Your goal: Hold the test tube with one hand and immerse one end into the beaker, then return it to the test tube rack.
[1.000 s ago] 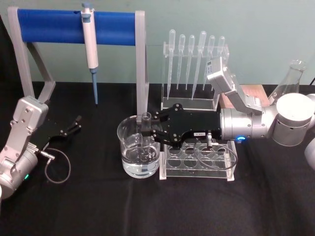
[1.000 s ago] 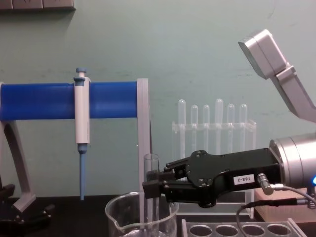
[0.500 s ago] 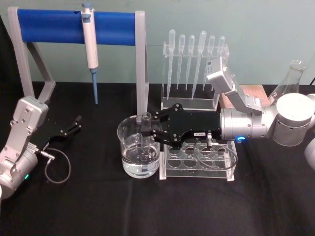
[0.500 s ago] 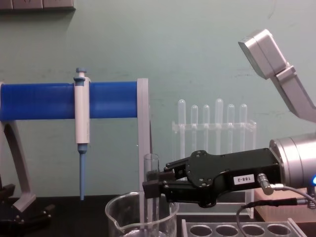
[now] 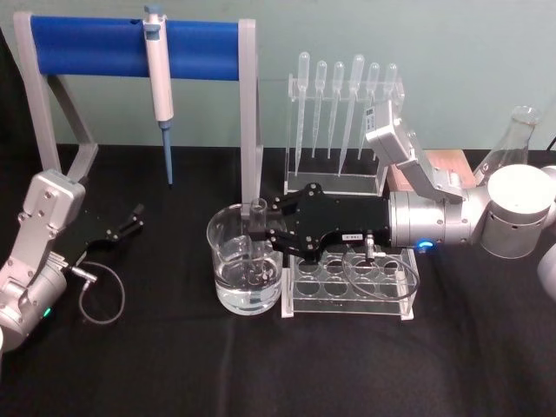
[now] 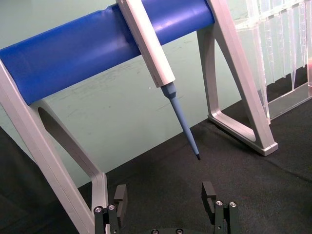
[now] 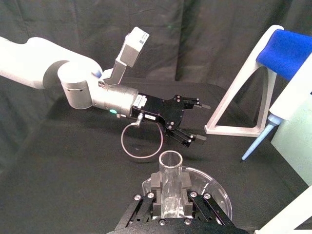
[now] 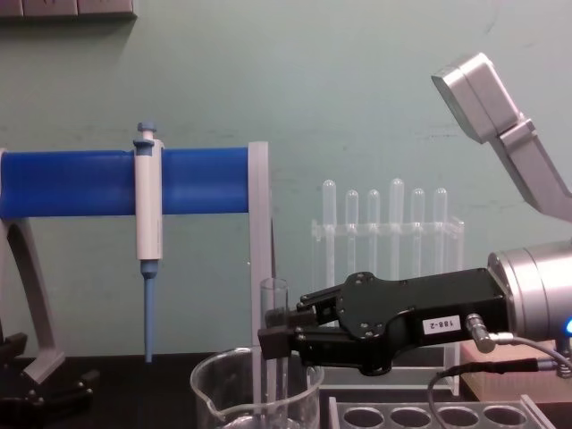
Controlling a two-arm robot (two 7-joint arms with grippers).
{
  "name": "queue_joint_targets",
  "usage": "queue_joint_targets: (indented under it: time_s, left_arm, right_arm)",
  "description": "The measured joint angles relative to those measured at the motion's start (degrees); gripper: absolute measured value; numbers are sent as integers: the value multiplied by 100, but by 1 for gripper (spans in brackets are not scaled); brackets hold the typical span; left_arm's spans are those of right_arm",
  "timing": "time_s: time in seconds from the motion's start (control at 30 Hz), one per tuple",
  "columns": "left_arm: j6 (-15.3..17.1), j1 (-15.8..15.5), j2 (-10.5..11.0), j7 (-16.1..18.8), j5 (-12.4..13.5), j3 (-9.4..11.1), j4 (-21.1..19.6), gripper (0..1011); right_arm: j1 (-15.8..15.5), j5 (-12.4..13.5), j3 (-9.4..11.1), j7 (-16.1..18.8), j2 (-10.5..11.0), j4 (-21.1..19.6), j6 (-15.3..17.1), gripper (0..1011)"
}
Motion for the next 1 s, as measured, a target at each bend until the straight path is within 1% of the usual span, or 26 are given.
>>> queue_joint_targets:
  time_s: [1.0]
  left_arm:
    - [0,0,0,0,0,0,0,1000]
  right_arm:
    - [0,0,0,0,0,0,0,233]
